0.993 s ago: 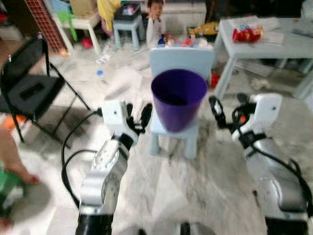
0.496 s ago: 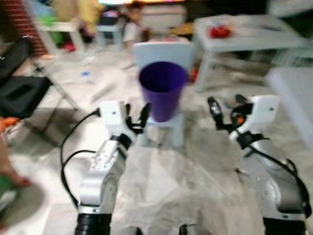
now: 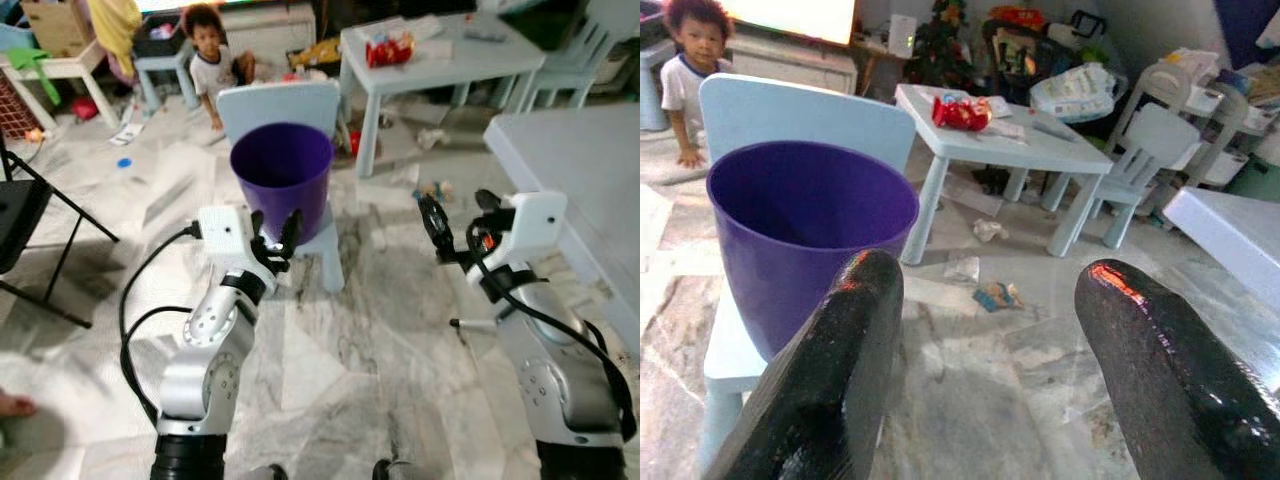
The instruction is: Picking trash to rubbish bin
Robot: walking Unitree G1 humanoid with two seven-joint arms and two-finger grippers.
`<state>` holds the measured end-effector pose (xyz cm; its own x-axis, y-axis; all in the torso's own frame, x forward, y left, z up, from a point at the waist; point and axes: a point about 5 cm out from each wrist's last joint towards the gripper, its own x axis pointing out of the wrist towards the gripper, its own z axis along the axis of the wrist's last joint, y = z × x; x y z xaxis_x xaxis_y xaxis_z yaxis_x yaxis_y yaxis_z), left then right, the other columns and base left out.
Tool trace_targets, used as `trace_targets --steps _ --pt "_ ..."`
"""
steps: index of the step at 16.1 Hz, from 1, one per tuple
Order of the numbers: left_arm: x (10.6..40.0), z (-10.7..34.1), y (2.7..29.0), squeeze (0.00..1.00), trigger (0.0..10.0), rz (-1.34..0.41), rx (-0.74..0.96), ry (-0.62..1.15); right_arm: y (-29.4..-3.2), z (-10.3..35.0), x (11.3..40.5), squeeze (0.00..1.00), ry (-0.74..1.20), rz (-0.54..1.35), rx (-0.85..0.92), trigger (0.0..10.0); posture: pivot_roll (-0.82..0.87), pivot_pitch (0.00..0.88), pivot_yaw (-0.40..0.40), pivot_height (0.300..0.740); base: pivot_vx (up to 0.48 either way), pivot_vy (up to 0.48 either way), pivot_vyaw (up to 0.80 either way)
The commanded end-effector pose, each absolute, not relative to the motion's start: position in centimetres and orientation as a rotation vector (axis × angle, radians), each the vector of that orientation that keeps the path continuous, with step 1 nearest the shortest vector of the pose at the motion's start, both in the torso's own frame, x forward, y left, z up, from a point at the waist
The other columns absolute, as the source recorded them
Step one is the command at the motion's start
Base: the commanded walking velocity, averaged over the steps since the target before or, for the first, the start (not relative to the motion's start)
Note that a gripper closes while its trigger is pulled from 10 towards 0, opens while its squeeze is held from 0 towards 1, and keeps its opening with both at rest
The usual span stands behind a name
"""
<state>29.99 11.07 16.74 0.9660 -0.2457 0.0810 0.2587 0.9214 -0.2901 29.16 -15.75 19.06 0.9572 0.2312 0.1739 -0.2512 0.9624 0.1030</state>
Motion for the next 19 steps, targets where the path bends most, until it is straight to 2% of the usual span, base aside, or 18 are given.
trace_targets --steps 1,19 --pt "30.07 16.79 11.24 0.00 10.0 -0.260 -0.305 -0.047 -15.65 19.22 29.07 0.57 -0.166 0.252 0.123 10.0 -0.06 0.149 0.037 0.740 0.000 0.000 -0.80" --pt "30.00 16.77 11.20 0.00 10.0 -0.271 -0.314 -0.044 -15.66 19.17 28.93 0.58 -0.165 0.247 0.123 10.0 -0.06 0.156 0.041 0.740 0.029 0.000 -0.80"
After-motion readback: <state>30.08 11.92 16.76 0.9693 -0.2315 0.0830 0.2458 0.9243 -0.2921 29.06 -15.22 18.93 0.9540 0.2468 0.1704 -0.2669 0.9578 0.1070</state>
